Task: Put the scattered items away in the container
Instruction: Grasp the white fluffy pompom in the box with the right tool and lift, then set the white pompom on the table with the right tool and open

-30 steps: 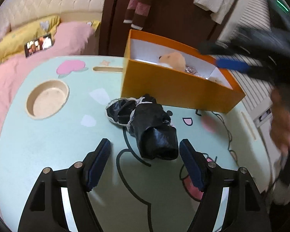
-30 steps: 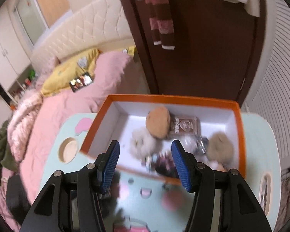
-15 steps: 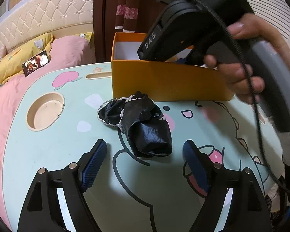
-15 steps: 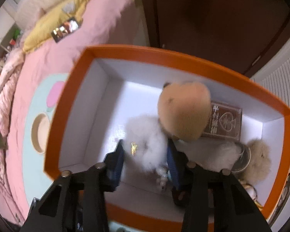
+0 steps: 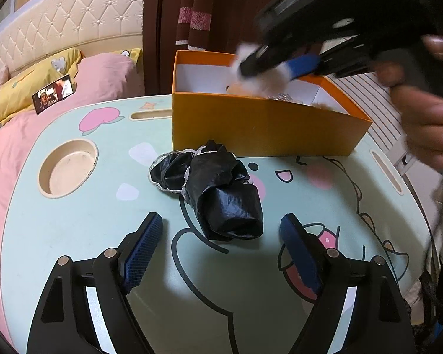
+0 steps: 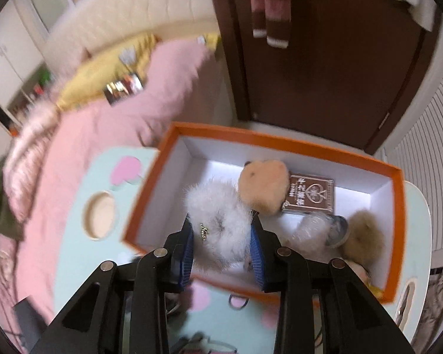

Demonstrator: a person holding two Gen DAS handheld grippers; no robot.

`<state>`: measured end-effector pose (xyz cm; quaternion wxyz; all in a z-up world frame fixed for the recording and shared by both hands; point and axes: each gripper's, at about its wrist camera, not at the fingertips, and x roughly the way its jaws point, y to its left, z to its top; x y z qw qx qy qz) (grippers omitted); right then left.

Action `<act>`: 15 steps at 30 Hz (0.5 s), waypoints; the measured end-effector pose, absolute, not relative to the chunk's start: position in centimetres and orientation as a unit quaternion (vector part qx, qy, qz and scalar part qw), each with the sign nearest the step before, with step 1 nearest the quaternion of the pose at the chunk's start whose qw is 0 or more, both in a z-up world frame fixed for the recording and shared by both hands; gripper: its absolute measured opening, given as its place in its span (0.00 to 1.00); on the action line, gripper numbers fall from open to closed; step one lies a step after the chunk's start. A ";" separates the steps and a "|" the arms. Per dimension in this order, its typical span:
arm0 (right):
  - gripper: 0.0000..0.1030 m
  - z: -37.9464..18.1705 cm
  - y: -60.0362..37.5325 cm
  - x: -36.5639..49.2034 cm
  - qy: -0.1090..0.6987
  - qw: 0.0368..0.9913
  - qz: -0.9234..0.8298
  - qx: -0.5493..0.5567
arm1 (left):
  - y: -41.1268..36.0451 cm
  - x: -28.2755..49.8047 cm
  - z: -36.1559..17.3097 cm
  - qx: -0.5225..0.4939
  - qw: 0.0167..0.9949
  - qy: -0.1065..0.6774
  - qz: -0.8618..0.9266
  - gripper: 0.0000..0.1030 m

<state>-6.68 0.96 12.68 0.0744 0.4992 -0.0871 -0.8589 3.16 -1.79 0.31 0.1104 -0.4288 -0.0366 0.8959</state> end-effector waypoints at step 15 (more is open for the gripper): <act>0.32 6.8 1.5 2.1 -0.049 0.033 -0.846 0.529 | -1.5 3.4 0.2 -0.429 0.107 -0.030 0.896 0.80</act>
